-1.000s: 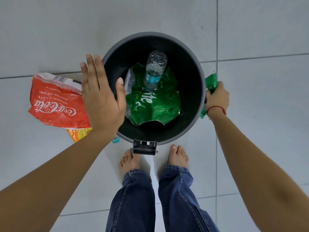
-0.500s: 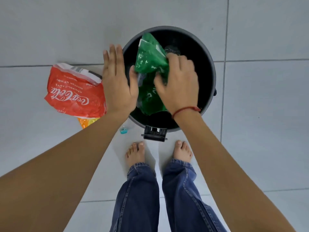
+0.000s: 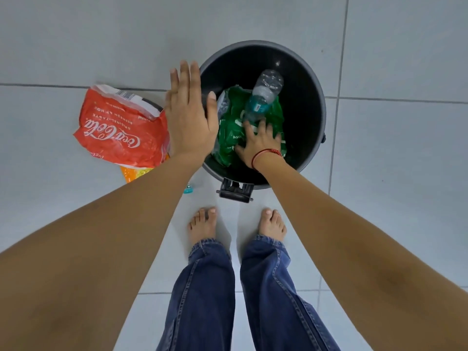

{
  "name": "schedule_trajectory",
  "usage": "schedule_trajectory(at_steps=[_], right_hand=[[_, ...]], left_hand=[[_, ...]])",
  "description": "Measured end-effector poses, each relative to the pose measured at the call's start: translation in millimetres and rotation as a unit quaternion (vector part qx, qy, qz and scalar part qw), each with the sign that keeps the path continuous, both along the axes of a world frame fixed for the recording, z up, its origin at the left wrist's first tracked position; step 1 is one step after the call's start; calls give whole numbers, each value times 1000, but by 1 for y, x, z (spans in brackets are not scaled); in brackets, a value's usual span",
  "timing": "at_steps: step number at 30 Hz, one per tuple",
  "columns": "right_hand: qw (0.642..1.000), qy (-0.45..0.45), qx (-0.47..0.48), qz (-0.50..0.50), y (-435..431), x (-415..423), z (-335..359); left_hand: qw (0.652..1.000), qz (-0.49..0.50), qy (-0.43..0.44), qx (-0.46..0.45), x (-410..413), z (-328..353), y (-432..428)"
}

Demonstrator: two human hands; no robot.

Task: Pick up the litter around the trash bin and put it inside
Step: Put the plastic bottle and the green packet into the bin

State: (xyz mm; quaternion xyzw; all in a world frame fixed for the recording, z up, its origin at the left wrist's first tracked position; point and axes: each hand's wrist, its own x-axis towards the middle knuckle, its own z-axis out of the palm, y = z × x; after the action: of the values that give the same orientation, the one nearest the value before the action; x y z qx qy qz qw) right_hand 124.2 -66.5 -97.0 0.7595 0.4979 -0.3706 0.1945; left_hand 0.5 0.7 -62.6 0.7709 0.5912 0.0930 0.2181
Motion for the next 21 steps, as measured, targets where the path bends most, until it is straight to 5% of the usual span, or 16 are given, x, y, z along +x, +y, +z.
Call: schedule_trajectory(at_steps=[3, 6, 8, 12, 16, 21], right_hand=[[988, -8, 155, -21, 3, 1, 27], [907, -32, 417, -50, 5, 12, 58], [858, -69, 506, -61, 8, 28, 69], [899, -126, 412, -77, 9, 67, 63], [932, -90, 333, -109, 1, 88, 48], [925, -55, 354, -129, 3, 86, 42]], left_hand=[[1000, -5, -9, -5, -1, 0, 0], [1000, -11, -8, -9, -4, 1, 1], [1000, -14, -6, -12, -3, 2, -1], [999, -33, 6, -29, -8, 4, 3], [998, -63, -15, -20, -17, 1, -6], [963, 225, -144, -31, -58, -27, -22]])
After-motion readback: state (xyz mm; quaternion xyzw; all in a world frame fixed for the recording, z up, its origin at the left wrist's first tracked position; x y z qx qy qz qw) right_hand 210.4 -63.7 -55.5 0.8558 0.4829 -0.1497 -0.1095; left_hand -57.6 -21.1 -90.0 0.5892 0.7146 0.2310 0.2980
